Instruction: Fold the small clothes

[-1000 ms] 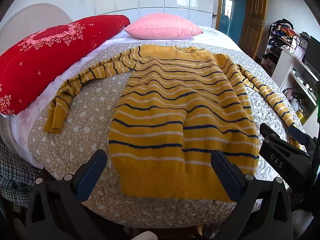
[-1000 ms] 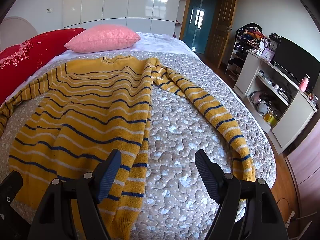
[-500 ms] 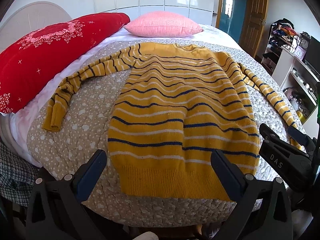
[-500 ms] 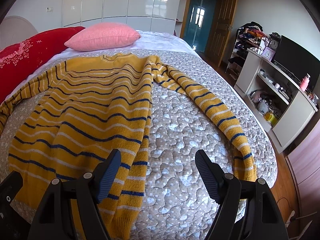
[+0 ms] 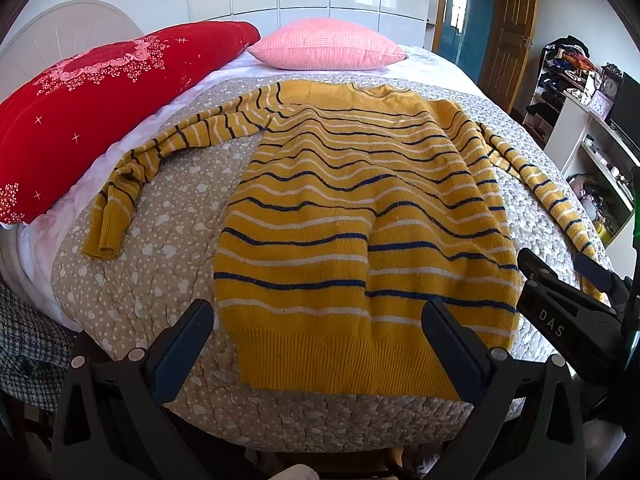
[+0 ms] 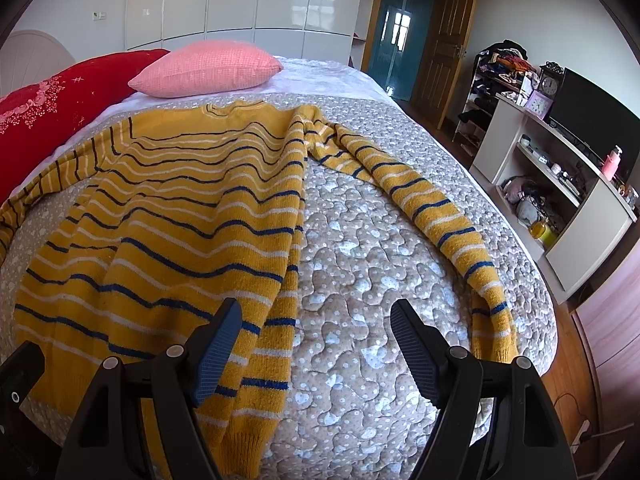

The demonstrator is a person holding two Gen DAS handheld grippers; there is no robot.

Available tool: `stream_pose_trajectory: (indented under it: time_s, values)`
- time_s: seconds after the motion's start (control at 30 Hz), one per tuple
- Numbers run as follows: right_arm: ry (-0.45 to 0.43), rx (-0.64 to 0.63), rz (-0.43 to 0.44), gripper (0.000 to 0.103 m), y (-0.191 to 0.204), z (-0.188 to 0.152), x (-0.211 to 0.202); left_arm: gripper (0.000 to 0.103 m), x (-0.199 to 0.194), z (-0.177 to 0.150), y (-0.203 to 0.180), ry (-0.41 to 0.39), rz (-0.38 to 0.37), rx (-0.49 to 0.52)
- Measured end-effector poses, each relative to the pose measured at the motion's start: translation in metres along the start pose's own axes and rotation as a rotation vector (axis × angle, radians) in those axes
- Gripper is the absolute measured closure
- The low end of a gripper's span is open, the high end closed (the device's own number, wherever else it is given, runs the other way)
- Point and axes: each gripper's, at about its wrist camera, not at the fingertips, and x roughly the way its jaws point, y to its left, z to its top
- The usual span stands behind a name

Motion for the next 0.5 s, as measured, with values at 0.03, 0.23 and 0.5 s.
stream_pose_trajectory:
  time_s: [0.03, 0.23, 0.5]
  values:
    - [0.001, 0.0, 0.0, 0.022, 0.0001, 0.0005, 0.0002, 0.0, 0.0003, 0.0003, 0.0004, 0.001, 0.0, 0.0]
    - [0.004, -0.001, 0.001, 0.022, 0.0002, 0.0003, 0.0009, 0.0, 0.0004, -0.0002, 0.0008, 0.001, -0.001, 0.0]
    - [0.01, -0.002, 0.002, 0.022, 0.0009, -0.0007, 0.0021, 0.0, 0.0014, -0.0011, 0.0009, 0.005, -0.001, -0.001]
